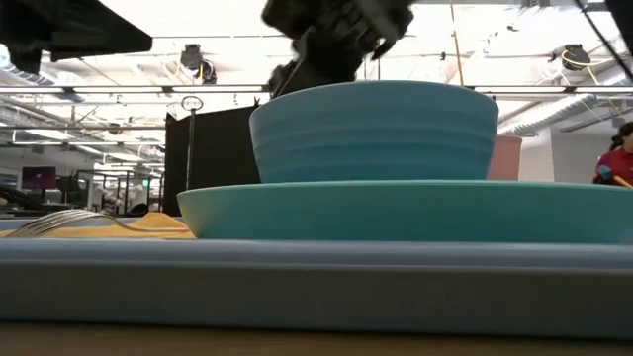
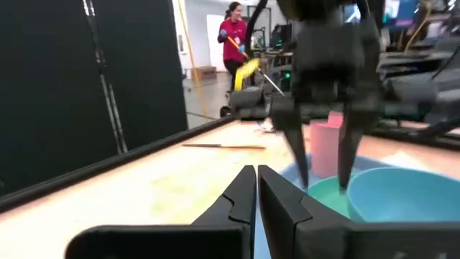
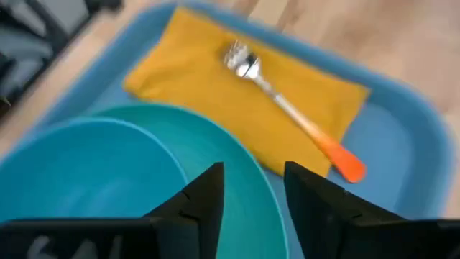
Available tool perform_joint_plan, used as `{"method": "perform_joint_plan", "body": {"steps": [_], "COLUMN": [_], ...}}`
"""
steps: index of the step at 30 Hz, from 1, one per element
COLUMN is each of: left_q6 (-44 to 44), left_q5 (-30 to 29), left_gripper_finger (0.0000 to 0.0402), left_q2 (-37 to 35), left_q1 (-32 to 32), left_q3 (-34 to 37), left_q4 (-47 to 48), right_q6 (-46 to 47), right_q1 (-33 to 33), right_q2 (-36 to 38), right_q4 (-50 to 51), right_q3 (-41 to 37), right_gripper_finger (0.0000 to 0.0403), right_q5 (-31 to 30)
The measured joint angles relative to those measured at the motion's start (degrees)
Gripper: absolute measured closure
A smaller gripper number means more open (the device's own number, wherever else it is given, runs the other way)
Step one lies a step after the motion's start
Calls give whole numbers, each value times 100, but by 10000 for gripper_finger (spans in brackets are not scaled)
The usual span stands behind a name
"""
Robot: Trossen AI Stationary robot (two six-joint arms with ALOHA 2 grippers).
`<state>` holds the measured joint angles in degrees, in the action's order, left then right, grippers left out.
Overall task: Set up tray
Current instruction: Put the orange fork on the top of the yellow table napkin
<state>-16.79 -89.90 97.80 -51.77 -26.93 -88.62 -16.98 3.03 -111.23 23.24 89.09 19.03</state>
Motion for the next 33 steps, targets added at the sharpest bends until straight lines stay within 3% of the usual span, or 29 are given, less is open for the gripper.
{"method": "perform_joint_plan", "body": {"steps": [7, 12, 33], "left_q6": [-6, 231, 467], "left_q5": [-16, -13, -10], "left_gripper_finger": [376, 376, 376], "left_q2": [0, 0, 0], "left_q1": [-367, -583, -735], "left_q3": [50, 50, 52], "left_q4": [1, 2, 14], "right_q6": [-1217, -1885, -2019], "right_q1": [416, 611, 610], "right_q2": [-1356, -1833, -2396], "right_q4": [1054, 1009, 106], "right_q3": [1802, 2415, 2534], "right_gripper_finger": [248, 256, 299], "right_q5": [-1285, -1490, -1284]}}
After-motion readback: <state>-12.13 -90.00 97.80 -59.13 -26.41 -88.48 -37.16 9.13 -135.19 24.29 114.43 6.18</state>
